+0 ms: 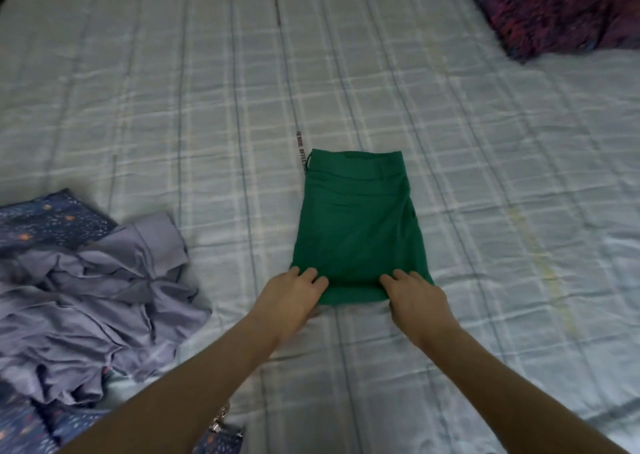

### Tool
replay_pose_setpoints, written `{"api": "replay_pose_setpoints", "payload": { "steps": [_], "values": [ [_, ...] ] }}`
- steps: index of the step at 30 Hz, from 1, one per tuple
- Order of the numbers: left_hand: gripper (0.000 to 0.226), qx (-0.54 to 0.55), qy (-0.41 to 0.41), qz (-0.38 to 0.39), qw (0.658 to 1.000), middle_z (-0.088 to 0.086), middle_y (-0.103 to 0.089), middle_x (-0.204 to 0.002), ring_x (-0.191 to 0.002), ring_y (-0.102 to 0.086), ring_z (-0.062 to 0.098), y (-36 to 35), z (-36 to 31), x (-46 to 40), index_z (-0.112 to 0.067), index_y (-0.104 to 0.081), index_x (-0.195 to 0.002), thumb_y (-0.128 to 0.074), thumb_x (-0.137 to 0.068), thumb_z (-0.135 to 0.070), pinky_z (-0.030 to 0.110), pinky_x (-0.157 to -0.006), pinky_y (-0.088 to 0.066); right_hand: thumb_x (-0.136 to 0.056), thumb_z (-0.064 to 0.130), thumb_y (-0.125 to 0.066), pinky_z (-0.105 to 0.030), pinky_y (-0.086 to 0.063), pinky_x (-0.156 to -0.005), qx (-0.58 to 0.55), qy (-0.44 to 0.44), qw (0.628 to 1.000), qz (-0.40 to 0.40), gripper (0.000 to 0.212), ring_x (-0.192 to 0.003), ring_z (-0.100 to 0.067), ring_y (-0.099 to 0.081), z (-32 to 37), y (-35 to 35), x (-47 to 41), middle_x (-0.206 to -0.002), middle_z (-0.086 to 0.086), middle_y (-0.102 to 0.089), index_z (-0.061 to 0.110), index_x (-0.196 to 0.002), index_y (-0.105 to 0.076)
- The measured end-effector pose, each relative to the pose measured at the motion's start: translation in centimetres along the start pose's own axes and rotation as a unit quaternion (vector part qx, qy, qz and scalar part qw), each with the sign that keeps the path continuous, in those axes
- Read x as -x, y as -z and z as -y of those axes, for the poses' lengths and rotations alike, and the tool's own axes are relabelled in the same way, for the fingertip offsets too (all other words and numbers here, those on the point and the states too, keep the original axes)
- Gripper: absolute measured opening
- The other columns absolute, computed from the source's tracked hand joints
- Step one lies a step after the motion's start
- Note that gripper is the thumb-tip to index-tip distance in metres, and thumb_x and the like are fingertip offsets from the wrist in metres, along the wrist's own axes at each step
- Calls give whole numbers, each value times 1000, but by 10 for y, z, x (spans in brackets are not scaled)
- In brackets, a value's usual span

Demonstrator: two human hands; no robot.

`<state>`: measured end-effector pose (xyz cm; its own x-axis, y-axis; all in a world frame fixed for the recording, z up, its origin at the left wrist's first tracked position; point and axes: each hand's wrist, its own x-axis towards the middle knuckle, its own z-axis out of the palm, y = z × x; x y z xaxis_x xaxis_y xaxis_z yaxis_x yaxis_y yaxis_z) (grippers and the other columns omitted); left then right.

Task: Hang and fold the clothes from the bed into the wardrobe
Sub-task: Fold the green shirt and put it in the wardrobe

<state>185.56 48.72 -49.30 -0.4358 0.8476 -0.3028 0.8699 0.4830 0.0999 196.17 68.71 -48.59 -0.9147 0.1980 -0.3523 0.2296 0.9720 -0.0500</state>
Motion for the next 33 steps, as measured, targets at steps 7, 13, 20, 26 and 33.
{"api": "replay_pose_setpoints", "payload": {
  "steps": [7,13,20,26,33],
  "values": [
    [35,-13,62,-17,998,-6,-57,-72,-56,-56,17,96,0,52,-25,-64,-82,-85,-54,-22,22,-41,-21,-63,-5,-70,-29,-29,-48,59,96,993,-45,34,-68,-23,-62,1,100,35,-79,-4,-62,12,-90,-59],
    [24,-27,146,-86,985,0,-54,-114,-103,-58,27,241,2,123,-24,-52,-118,-48,-96,-34,36,-68,-39,-19,4,-88,-15,7,-45,71,168,971,-157,54,-27,-11,-36,7,234,65,-43,9,-41,21,-59,-56],
    [24,-42,235,-128,963,-5,-56,-116,-111,-56,22,378,34,271,-28,-52,-113,-48,-97,-45,36,-80,-45,-72,40,-81,-25,-29,-31,123,288,896,-315,29,-41,-12,-55,94,387,78,-56,7,-57,25,-68,-56],
    [25,-73,344,-145,925,-1,-64,-110,-107,-60,24,423,38,431,-33,-50,-113,-48,-95,-51,34,-75,-44,-100,47,-41,-32,-50,-75,74,412,853,-312,31,-102,-20,-65,221,456,117,-113,8,-66,27,-114,-59],
    [20,-37,474,-139,869,-6,-63,-109,-107,-58,21,382,4,616,-31,-52,-106,-51,-95,-47,35,-79,-46,-68,34,-86,-30,-44,-33,101,539,755,-359,30,-44,-21,-61,382,444,187,-59,6,-62,23,-72,-58]
  ]
}}
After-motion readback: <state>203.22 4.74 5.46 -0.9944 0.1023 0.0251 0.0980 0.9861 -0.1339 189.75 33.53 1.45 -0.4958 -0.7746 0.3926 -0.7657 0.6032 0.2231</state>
